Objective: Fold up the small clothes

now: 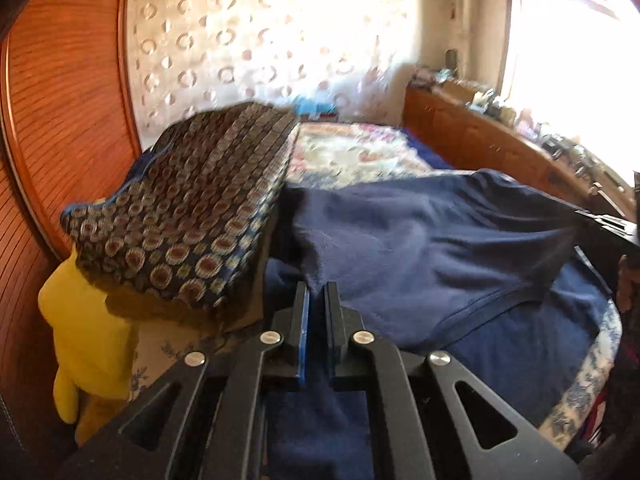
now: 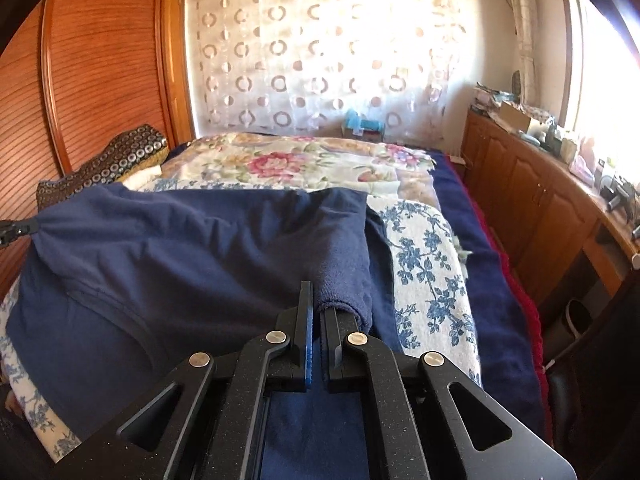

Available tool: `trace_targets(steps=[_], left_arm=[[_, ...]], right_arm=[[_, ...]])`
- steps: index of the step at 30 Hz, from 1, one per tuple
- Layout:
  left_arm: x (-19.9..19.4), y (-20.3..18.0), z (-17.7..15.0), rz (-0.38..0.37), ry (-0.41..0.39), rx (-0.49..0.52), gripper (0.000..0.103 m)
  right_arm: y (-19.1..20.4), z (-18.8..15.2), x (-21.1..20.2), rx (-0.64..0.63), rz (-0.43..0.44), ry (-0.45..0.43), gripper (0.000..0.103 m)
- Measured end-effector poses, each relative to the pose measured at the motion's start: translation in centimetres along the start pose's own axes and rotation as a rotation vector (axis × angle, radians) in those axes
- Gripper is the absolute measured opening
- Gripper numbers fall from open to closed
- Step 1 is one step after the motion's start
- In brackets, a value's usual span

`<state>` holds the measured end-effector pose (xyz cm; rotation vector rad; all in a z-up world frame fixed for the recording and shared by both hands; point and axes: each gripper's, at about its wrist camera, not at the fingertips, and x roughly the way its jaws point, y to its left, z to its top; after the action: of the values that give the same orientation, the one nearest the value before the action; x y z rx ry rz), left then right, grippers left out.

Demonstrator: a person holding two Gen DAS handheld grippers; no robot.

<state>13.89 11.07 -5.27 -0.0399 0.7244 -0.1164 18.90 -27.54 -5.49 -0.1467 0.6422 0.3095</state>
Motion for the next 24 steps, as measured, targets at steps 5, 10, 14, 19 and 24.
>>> trace_targets(steps=[5,10,14,19,24], left_arm=[[0.4,1.0,-1.0,0.008,0.039,-0.006,0.014],[1.2,0.5,-2.8,-0.031,0.112,0.014,0.023],[2.7,0.2,-4.4,-0.058,0.181,-0.018,0.034],[2.5,-0.1,-4.3,-0.105,0.162,-0.044,0.035],[2.0,-0.3,-3.4,-0.14,0.123,-0.055,0.036]], right_arm=[[0.0,-0.4,1.0,-0.004,-0.014,0.03,0.0],[-0.2,-0.8,1.4,0.002,-0.016,0.043,0.0],[-0.3,-1.0,1.4,0.0,-0.018,0.049,0.0],[-0.2,-1.2,1.7,-0.009,-0.024,0.06,0.0],[-0.5,-1.6,2.1,-0.001,-0.024,0.071,0.0]])
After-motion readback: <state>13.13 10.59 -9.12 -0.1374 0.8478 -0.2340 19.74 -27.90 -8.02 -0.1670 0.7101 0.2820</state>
